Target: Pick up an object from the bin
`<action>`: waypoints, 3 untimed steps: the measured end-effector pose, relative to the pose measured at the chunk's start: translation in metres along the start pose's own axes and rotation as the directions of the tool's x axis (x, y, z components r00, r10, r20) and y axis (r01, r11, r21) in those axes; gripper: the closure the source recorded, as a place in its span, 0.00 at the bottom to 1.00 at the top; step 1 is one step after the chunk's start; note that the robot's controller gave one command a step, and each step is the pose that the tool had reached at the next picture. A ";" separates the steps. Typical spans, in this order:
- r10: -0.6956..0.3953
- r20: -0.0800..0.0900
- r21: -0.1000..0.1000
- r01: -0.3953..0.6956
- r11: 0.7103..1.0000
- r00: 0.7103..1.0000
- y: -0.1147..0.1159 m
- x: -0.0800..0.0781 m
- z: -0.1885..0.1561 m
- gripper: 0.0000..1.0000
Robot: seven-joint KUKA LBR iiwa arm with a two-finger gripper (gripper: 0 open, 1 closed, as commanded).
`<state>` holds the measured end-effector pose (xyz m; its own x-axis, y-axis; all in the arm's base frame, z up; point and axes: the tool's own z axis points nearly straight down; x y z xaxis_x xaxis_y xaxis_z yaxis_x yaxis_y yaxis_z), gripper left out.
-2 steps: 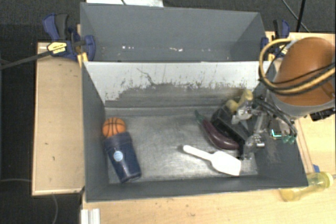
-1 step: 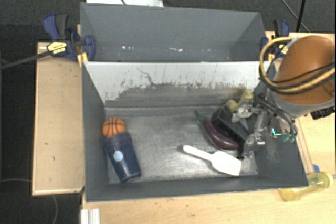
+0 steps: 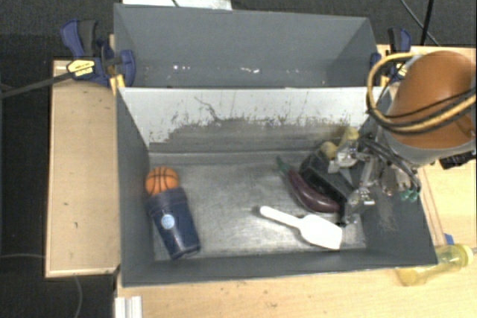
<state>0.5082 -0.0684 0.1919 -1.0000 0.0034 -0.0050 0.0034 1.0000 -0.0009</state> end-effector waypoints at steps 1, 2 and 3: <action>-0.061 -0.002 -0.001 0.061 0.998 0.998 0.016 -0.007 0.041 0.00; -0.207 0.007 0.000 0.207 0.978 0.978 0.030 -0.016 0.117 1.00; -0.208 0.007 0.000 0.208 0.978 0.978 0.030 -0.016 0.117 1.00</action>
Offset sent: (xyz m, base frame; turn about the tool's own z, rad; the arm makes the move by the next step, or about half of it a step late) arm 0.0126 0.0291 -0.1219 -0.2073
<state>0.5250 -0.0388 0.0747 -0.9788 -0.2046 -0.0117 -0.2046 0.9789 -0.0017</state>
